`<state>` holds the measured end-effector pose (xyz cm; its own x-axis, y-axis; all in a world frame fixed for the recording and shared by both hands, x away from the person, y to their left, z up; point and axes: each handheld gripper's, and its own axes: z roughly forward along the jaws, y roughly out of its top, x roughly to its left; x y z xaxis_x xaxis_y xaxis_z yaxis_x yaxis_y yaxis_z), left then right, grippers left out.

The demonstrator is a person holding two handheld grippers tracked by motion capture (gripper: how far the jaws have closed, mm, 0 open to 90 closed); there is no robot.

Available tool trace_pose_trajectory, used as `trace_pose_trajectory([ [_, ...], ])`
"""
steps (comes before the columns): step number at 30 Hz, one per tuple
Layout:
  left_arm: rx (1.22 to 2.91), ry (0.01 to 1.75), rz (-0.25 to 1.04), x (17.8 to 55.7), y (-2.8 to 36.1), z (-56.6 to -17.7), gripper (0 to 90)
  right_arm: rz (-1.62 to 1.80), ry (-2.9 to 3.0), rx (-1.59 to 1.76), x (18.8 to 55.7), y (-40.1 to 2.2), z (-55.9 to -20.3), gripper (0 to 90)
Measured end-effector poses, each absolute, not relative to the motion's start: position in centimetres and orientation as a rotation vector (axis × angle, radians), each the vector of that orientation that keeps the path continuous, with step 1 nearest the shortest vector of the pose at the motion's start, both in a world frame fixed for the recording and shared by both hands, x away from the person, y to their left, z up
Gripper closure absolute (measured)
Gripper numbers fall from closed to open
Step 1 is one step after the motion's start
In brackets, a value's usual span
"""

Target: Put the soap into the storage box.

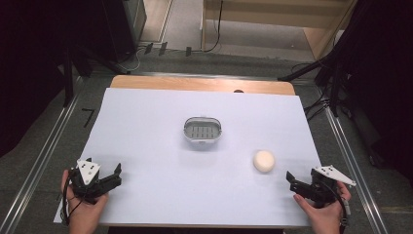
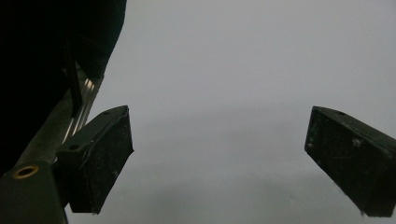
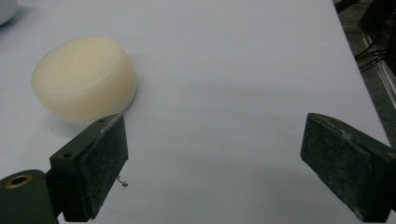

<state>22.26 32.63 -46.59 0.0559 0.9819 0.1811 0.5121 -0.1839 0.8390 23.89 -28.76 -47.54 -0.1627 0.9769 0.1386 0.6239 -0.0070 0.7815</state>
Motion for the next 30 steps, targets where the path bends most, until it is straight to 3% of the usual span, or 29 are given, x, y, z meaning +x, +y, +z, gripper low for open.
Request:
trace_pose_trajectory([
  [30,1.740,1.520,1.053,22.3,32.6,-46.6,9.1,1.094,1.930,1.635,25.3,-24.2,-48.1,10.4],
])
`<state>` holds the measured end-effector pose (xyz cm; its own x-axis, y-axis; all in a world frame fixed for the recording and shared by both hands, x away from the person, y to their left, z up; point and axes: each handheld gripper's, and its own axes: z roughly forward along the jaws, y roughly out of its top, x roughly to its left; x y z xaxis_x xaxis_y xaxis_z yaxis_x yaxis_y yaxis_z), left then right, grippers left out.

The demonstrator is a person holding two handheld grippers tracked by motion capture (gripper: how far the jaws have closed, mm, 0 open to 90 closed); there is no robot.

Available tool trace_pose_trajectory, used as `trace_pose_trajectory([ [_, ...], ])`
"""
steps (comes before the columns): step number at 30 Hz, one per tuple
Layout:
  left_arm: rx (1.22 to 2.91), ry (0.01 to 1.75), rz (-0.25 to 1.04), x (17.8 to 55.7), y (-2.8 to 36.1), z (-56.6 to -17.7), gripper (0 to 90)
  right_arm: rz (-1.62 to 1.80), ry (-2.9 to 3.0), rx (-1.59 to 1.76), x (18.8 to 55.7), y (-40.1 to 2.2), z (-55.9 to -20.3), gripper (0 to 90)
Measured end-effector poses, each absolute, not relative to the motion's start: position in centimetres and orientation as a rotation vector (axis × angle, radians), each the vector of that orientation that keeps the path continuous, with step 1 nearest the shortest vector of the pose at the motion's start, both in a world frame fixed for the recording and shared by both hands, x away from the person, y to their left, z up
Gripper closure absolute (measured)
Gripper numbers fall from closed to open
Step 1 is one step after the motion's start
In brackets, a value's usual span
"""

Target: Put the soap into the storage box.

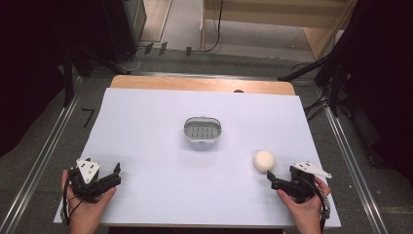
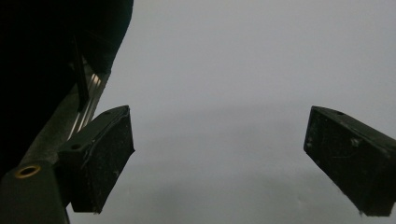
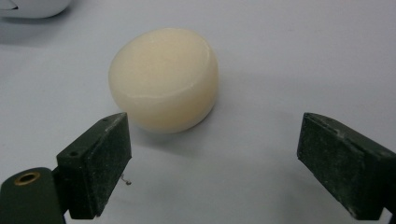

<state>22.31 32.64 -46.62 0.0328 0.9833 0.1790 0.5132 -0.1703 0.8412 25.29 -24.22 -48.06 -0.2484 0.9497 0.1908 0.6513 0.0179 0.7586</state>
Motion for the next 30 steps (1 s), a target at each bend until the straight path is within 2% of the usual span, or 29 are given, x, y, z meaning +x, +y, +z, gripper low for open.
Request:
trace_pose_trajectory([
  [10,1.744,1.520,1.052,22.3,32.6,-46.6,9.5,1.090,1.955,1.636,26.2,-22.9,-48.3,10.7],
  [12,1.733,1.527,1.060,22.3,32.6,-46.6,14.3,1.086,1.964,1.631,26.6,-22.4,-48.3,10.9],
  [30,1.733,1.531,1.059,22.3,32.6,-46.6,13.9,1.044,1.984,1.640,28.9,-19.9,-48.6,13.3],
])
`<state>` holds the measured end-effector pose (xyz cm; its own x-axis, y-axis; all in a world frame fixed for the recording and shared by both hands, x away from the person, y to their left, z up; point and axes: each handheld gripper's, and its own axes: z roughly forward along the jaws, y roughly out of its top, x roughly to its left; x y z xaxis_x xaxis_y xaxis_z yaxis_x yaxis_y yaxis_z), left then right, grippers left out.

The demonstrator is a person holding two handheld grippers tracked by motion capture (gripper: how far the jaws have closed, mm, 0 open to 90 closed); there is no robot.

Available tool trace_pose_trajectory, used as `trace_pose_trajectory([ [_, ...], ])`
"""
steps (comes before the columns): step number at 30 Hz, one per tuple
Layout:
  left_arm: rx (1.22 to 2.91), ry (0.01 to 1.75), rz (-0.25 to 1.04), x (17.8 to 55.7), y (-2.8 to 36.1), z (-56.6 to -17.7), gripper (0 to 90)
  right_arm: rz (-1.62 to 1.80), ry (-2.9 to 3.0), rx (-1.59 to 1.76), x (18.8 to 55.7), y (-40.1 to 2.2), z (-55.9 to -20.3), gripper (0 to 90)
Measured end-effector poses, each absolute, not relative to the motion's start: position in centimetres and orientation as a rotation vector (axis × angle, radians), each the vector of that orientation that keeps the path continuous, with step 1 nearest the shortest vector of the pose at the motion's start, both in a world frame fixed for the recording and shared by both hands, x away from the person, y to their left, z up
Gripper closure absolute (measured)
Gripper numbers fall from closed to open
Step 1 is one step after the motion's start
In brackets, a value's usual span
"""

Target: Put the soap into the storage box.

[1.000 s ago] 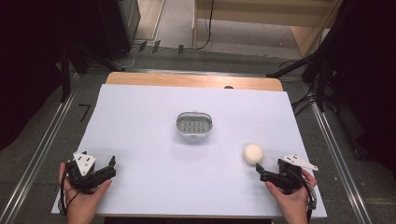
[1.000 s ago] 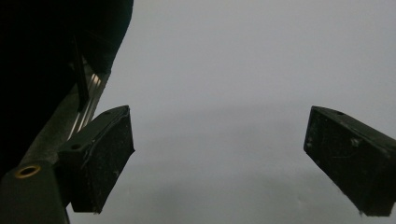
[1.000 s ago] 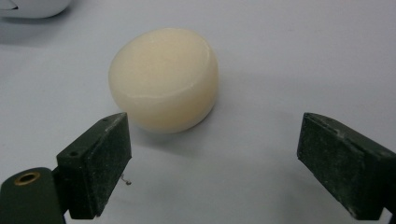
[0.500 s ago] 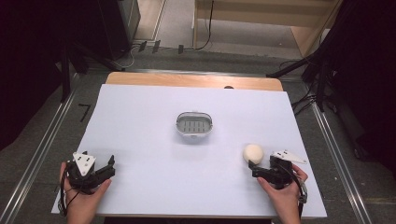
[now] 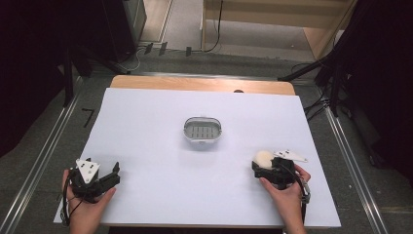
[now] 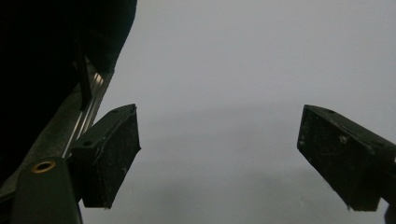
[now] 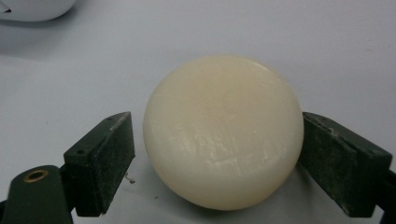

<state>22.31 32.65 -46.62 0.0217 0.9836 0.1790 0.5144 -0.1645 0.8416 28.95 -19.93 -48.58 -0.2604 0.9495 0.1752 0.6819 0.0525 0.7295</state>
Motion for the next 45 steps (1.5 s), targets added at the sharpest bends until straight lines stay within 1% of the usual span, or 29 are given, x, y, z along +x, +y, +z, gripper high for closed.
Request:
trace_pose_trajectory([
  [6,1.732,1.530,1.055,22.3,32.7,-46.6,13.3,1.019,1.974,1.643,29.2,-19.6,-48.6,14.5],
  [7,1.731,1.530,1.054,22.3,32.7,-46.6,13.3,1.017,1.965,1.638,29.1,-19.6,-48.6,22.1],
  [8,1.731,1.530,1.054,22.3,32.7,-46.6,13.3,1.017,1.965,1.638,29.1,-19.6,-48.6,22.1],
  [9,1.731,1.530,1.055,22.3,32.7,-46.6,13.3,0.994,1.952,1.625,29.0,-19.4,-48.6,24.5],
  [29,1.733,1.544,1.050,22.4,32.7,-46.6,14.6,1.035,2.004,1.604,28.9,-19.0,-48.1,25.4],
  [45,1.731,1.536,1.041,22.4,32.8,-46.6,13.6,1.060,2.063,1.557,29.6,-17.4,-47.6,25.4],
])
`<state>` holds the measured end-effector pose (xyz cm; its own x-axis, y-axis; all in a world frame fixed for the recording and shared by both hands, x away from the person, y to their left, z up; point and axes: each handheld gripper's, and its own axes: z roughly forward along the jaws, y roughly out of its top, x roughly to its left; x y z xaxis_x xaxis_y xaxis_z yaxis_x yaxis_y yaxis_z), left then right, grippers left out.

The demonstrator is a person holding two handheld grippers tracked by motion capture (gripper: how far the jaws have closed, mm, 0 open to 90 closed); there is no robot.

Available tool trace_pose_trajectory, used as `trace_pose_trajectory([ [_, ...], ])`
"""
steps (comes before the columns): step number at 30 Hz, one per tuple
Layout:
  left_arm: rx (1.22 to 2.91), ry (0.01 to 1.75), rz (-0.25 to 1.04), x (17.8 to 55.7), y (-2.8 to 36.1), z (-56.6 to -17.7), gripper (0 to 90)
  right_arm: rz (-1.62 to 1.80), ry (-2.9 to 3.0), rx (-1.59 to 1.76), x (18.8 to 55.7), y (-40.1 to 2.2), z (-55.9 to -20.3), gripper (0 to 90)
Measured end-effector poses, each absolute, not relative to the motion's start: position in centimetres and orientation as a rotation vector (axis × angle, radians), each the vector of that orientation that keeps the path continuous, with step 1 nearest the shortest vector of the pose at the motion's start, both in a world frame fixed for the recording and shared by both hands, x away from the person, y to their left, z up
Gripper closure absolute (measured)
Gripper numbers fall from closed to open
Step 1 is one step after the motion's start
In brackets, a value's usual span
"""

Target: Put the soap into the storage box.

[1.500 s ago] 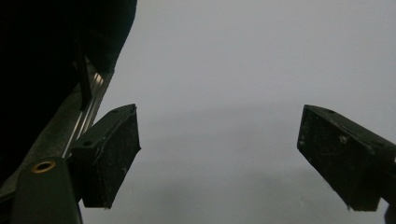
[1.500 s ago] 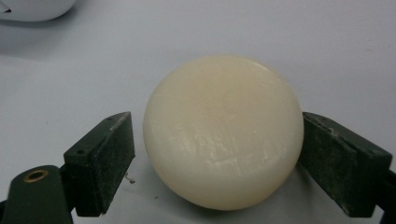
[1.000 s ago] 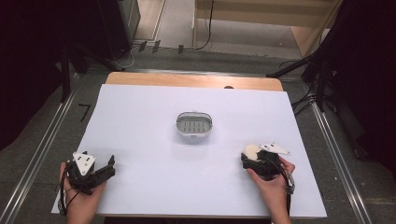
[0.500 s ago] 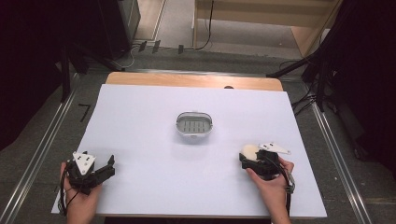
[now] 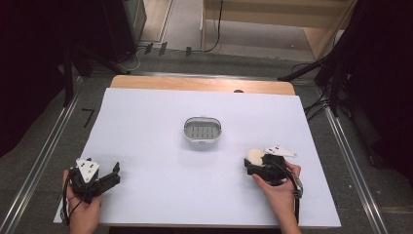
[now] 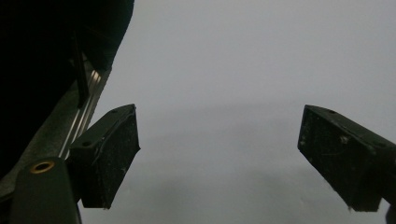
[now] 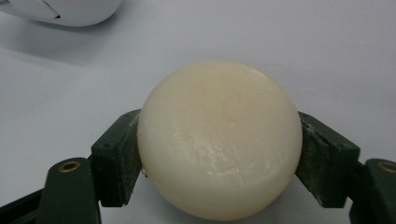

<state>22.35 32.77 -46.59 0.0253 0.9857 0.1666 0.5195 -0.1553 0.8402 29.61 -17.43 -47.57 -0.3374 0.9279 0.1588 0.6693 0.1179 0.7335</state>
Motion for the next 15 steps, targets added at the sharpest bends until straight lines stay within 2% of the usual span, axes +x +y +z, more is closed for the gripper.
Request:
trace_pose_trajectory([
  [15,1.740,1.531,1.042,22.4,32.7,-46.6,12.7,1.077,2.099,1.525,30.3,-16.1,-46.9,25.4],
])
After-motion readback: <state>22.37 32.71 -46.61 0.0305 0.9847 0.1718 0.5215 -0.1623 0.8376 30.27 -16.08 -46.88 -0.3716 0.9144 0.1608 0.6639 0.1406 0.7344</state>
